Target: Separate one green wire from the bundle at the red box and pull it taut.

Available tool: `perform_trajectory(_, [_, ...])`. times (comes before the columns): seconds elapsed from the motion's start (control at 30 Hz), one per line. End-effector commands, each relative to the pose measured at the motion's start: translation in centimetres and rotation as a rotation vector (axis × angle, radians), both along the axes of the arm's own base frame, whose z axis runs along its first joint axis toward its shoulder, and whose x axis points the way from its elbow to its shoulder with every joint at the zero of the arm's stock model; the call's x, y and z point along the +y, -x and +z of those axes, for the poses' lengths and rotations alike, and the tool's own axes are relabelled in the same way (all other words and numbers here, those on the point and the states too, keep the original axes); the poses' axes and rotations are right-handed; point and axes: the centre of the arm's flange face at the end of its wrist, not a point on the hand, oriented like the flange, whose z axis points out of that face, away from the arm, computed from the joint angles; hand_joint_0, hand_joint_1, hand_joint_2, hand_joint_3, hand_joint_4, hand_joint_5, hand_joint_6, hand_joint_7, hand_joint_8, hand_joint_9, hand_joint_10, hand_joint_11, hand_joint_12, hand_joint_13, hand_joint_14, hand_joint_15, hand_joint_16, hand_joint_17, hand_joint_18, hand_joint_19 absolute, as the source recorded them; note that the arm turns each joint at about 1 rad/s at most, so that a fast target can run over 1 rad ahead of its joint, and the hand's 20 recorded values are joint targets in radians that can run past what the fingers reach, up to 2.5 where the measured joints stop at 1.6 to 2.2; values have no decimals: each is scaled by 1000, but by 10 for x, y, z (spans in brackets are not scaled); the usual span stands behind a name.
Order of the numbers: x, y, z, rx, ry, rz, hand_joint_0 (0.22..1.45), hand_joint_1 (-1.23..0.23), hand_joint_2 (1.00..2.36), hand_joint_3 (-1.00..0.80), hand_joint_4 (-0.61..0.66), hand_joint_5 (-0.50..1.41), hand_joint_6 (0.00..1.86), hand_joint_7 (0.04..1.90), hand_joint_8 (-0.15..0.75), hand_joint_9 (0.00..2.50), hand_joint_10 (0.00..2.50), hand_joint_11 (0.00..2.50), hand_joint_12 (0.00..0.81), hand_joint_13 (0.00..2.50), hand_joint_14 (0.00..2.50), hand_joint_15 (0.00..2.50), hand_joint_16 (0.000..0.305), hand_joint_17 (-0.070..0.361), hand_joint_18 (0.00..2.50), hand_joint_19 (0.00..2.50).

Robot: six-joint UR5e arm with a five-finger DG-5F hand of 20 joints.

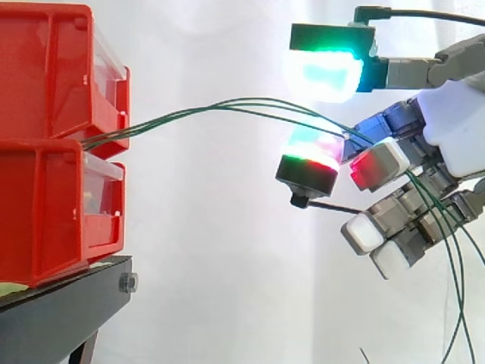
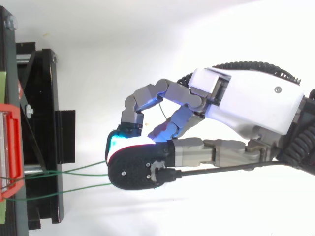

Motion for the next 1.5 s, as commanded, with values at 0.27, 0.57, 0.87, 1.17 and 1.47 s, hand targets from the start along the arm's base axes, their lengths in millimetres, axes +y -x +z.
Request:
perform_trajectory(0.27, [-3,0,0,3,1,-4,514,-606,1000,-500,102,-159,858,962,247,1290,18,1181,378,1047,28,845,55,123,696,611])
perform_trajectory(0.57, [-3,0,0,3,1,-4,494,-634,1000,-500,111,-158,824,916,249,1085,21,766,368,803,19,521,55,124,613,532])
perform_trajectory(0.87, [-3,1,6,15,1,-2,556,-604,1004,-439,90,-147,790,935,236,1036,23,701,350,762,20,507,51,115,564,542])
perform_trajectory(1.17, [-4,4,20,40,5,-2,598,-684,1012,-293,78,-156,818,980,233,1063,23,747,346,772,22,531,50,113,563,566])
perform_trajectory(1.47, [-1,5,31,46,6,2,603,-747,1010,-351,103,-168,846,944,229,1054,21,786,344,784,21,542,50,113,571,564])
